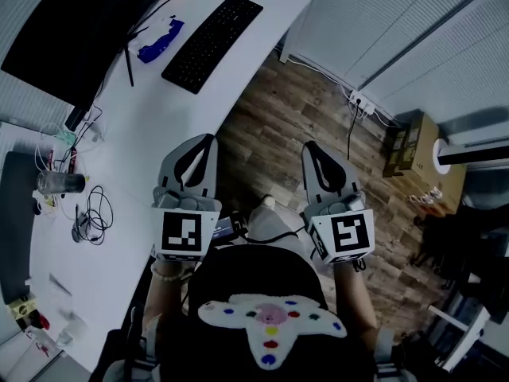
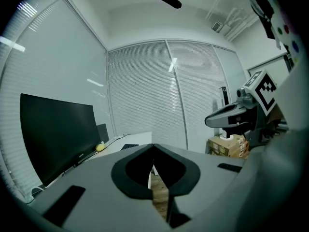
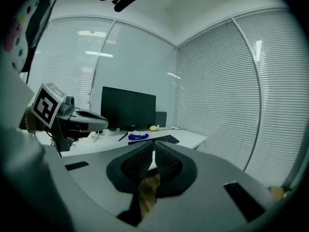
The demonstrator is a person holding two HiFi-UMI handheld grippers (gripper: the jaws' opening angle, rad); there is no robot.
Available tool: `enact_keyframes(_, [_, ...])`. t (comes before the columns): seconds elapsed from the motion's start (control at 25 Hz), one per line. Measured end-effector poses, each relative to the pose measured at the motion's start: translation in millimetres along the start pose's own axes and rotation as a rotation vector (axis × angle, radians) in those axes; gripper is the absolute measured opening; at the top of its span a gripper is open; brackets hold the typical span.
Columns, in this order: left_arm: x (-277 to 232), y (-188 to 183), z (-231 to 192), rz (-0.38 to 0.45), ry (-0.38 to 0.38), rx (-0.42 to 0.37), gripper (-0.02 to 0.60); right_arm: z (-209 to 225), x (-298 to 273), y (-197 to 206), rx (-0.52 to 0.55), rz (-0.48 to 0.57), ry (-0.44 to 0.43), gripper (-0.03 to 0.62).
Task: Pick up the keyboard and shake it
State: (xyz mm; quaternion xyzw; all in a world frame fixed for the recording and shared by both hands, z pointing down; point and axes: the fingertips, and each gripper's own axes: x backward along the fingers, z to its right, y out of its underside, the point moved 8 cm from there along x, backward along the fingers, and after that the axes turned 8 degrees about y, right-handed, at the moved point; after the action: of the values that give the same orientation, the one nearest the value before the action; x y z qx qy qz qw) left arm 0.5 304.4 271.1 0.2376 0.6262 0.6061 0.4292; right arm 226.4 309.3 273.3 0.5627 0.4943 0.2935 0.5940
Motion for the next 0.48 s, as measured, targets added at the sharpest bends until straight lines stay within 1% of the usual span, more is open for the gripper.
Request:
enact_keyframes(0.12, [-12.0,-9.3,2.8,0.005,-0.037,0.013,0.017,18.8,-7.8,-2.0,-0.014,0.004,-0.01,0.043])
enact_keyframes(0.24, [-22.3,-18.2,8.0,0.016,-0.068,0.002,0.017,36.3,-14.1,-5.6,0.008,0.016,-0.039,0.043])
enact_keyframes(0.48, [-36.8,-24.8,18.8,0.005,-0.11,-0.01,0.017,58.1,-23.6,-2.9,-0.002,0.03,-0.072,0.043])
